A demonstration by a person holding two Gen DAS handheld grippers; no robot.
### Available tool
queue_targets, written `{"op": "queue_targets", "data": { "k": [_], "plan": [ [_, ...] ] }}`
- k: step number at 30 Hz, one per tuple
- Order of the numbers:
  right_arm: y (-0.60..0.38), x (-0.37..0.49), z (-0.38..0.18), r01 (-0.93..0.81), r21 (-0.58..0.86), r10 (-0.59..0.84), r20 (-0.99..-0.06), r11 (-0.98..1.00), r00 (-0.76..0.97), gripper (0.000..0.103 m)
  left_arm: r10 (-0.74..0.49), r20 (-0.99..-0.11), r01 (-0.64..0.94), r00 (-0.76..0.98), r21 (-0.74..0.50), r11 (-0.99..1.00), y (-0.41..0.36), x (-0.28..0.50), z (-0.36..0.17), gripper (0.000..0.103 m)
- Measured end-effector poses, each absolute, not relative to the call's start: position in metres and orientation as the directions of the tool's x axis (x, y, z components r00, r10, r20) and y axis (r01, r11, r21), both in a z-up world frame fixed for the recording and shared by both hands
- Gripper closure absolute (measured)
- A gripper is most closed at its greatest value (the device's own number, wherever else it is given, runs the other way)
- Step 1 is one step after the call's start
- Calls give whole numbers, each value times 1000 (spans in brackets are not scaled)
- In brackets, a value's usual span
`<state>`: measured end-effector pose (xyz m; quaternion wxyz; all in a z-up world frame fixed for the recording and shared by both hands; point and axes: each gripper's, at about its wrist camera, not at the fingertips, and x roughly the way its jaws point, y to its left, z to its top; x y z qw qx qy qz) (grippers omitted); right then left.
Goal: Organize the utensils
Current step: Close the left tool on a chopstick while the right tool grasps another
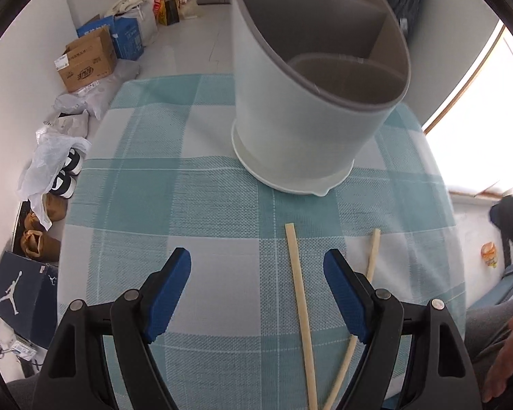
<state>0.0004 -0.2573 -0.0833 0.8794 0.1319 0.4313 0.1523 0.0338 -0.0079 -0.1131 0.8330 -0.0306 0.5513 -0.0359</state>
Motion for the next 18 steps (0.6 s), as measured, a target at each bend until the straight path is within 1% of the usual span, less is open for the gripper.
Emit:
{"op": "queue_targets", "data": {
  "k": [4, 6, 8, 9, 10, 13, 16, 18],
  "plan": [
    [-260, 1, -83, -155, 380, 396, -711, 912, 581, 6, -71, -940, 38, 335, -62, 997, -15, 41, -124, 27],
    [-263, 1, -83, -153, 393, 404, -708, 907, 580, 6, -72, -940, 37, 333, -63, 997, -17, 41, -125, 29],
    [-264, 2, -82, -151, 401, 409, -706, 904, 578, 5, -55, -945, 42, 324, -44, 998, -20, 41, -126, 40],
    [-264, 2, -82, -154, 407, 417, -705, 900, 573, 5, -53, -947, 43, 317, -42, 998, -21, 42, -128, 43],
    [-263, 3, -81, -159, 411, 424, -705, 898, 568, 5, -56, -949, 42, 311, -45, 998, -21, 41, -129, 49],
    [-260, 1, -80, -184, 410, 437, -703, 894, 561, 5, -45, -946, 39, 320, -34, 999, -23, 40, -129, 60],
    [-256, 0, -81, -203, 416, 455, -702, 886, 549, 5, -28, -941, 20, 336, -23, 1000, -24, 38, -126, 74],
    [-254, -1, -83, -210, 435, 476, -702, 876, 529, 5, -26, -941, 15, 336, -22, 1000, -25, 38, -125, 77]
  ]
}}
